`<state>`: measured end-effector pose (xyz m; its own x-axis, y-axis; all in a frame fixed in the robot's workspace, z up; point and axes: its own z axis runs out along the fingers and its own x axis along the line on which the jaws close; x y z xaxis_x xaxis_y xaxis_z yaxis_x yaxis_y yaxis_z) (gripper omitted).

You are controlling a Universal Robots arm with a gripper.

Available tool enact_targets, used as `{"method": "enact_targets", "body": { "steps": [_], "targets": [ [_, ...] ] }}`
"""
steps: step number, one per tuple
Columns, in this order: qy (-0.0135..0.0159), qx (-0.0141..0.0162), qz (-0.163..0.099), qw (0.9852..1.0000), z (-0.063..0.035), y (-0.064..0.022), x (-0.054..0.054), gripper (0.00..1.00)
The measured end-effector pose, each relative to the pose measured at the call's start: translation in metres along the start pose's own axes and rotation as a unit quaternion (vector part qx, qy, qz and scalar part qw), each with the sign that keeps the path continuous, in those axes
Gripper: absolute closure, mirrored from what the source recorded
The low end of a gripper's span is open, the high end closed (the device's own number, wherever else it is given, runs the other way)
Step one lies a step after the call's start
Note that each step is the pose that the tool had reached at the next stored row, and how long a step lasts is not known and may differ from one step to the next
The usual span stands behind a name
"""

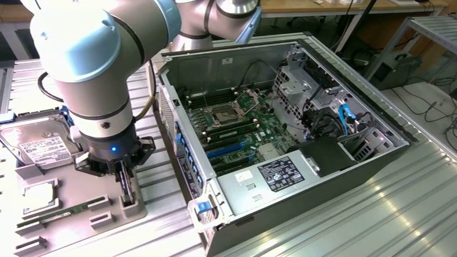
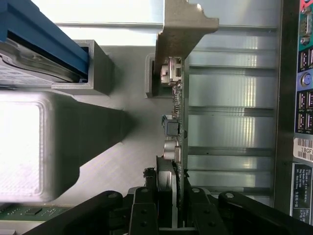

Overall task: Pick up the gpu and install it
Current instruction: 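Pick up the gpu and move the gpu toward the slot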

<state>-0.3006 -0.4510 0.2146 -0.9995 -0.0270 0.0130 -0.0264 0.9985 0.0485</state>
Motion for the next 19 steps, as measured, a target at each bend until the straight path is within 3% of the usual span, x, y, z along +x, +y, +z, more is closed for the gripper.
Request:
{"method": "enact_targets", "body": {
  "steps": [11, 15, 19],
  "targets": [
    [0.0001, 0.0, 0.0, 1.0, -0.0404, 0.002, 0.001, 0.72],
    [0.0001, 0.0001, 0.0, 1.0, -0.0649, 0.0032, 0.001, 0.72],
    [0.0001, 0.0, 0.0, 1.0, -0.0801, 0.004, 0.002, 0.72]
  ]
}}
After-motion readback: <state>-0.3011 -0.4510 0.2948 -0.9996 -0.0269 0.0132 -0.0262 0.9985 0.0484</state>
